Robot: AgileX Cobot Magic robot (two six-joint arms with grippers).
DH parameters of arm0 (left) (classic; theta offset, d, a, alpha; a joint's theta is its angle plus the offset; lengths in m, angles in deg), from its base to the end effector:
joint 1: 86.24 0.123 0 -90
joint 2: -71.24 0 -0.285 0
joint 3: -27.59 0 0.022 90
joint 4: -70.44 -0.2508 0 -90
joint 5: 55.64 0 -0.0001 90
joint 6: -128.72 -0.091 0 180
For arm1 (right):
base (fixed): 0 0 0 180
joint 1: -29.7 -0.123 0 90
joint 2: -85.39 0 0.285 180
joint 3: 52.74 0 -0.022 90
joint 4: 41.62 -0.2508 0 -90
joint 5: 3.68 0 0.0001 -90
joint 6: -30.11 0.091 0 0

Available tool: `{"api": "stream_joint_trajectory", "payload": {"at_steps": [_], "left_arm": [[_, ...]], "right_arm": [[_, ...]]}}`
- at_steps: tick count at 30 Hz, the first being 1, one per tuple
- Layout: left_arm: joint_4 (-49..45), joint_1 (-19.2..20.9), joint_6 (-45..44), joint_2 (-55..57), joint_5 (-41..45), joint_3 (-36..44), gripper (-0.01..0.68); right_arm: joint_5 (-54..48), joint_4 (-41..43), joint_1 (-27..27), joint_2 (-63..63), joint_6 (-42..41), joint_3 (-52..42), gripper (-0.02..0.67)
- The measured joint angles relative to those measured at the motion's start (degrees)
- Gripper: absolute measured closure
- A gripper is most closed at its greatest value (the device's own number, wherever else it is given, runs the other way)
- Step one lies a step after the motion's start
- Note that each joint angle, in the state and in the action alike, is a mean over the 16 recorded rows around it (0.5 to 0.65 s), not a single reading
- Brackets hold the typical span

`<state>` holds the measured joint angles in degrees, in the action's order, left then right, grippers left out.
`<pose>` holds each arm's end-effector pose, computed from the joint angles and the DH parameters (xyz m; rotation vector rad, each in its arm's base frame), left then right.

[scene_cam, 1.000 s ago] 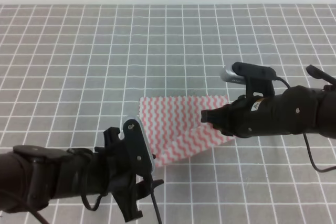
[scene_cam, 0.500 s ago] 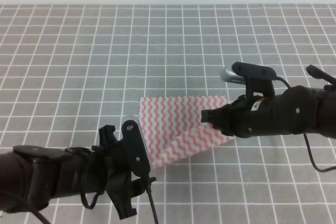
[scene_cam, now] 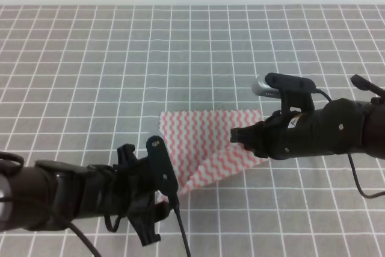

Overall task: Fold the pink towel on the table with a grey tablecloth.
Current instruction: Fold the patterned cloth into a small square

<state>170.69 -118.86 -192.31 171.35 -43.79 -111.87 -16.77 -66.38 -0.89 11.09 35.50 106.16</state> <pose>0.2302 -0.1693 0.1568 1.5055 1.8721 -0.1815 0.2976 0.1860 0.1966 -0.0669 2.5029 0.5756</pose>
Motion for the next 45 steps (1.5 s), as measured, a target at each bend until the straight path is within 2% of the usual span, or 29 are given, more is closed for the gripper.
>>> {"api": "stream_joint_trajectory", "payload": {"at_steps": [7, 12, 26, 34, 45], "left_arm": [[0.04, 0.01, 0.46, 1.62, -0.17, -0.48, 0.317], [-0.08, 0.01, 0.42, 2.18, 0.0, -0.53, 0.358], [-0.19, 0.03, 1.08, 2.26, -0.02, -0.66, 0.572], [-0.19, 0.01, 7.64, 2.22, -0.77, -2.35, 0.658], [-0.19, 0.03, 20.38, 4.03, -4.19, -8.34, 0.673]], "right_arm": [[-0.28, 0.21, 0.01, -0.06, -0.03, 0.0, 0.663], [-0.36, 0.36, 0.02, -0.18, -0.05, 0.0, 0.663], [-1.5, 0.7, 0.05, -0.37, -0.01, -0.01, 0.664], [-2.04, 0.83, 0.45, -0.12, 0.07, 0.0, 0.663], [-1.73, 0.86, 2.03, 0.0, 0.08, 0.0, 0.663]]}}
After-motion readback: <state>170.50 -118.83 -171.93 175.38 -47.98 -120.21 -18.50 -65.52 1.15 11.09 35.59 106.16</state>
